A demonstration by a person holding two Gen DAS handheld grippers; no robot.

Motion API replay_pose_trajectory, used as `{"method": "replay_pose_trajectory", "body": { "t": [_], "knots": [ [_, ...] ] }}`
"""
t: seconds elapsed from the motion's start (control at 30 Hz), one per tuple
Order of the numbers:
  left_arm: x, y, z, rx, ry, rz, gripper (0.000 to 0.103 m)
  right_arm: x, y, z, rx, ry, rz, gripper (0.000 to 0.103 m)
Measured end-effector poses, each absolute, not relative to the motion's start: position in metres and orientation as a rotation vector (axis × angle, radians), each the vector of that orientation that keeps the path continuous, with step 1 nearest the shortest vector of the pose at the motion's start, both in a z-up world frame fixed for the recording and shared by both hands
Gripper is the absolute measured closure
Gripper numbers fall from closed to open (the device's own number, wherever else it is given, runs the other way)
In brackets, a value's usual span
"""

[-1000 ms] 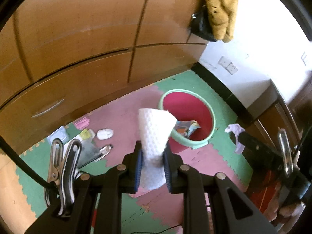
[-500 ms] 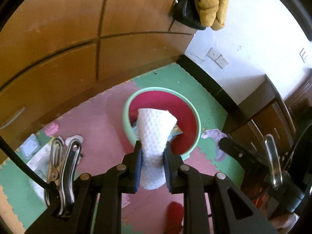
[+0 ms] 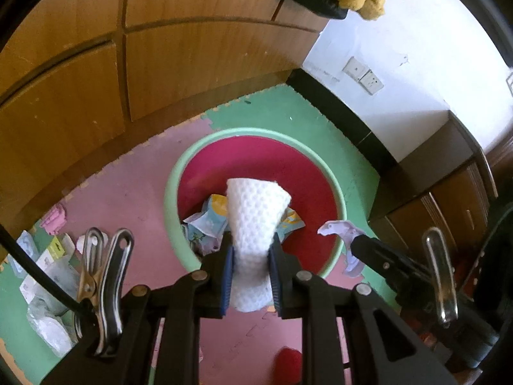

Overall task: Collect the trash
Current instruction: 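Carry the wipe sheet with the left gripper while the right gripper carries the lid over the bucket, then open both grippers to drop the wipe sheet and lid into the red bucket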

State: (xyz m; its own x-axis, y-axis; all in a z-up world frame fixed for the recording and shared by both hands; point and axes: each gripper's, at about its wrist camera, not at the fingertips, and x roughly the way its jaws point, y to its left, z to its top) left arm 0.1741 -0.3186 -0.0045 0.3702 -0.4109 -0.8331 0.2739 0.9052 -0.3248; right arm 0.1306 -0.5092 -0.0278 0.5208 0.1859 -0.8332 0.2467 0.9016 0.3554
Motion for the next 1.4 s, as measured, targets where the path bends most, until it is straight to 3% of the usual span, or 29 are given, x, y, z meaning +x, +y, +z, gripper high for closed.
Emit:
{"method": "replay_pose_trajectory", "body": {
  "t": [0.53,1.4],
  "knots": [
    [0.188,-0.348,-0.04,-0.059,1.14,-0.429,0.082,0.142,-0.515,-0.068,0.492,1.083,-0.129,0.08],
    [0.187,-0.352,-0.047,-0.036,1.157,-0.4,0.078,0.14,-0.516,-0.073,0.509,1.085,-0.161,0.079]
  ]
}}
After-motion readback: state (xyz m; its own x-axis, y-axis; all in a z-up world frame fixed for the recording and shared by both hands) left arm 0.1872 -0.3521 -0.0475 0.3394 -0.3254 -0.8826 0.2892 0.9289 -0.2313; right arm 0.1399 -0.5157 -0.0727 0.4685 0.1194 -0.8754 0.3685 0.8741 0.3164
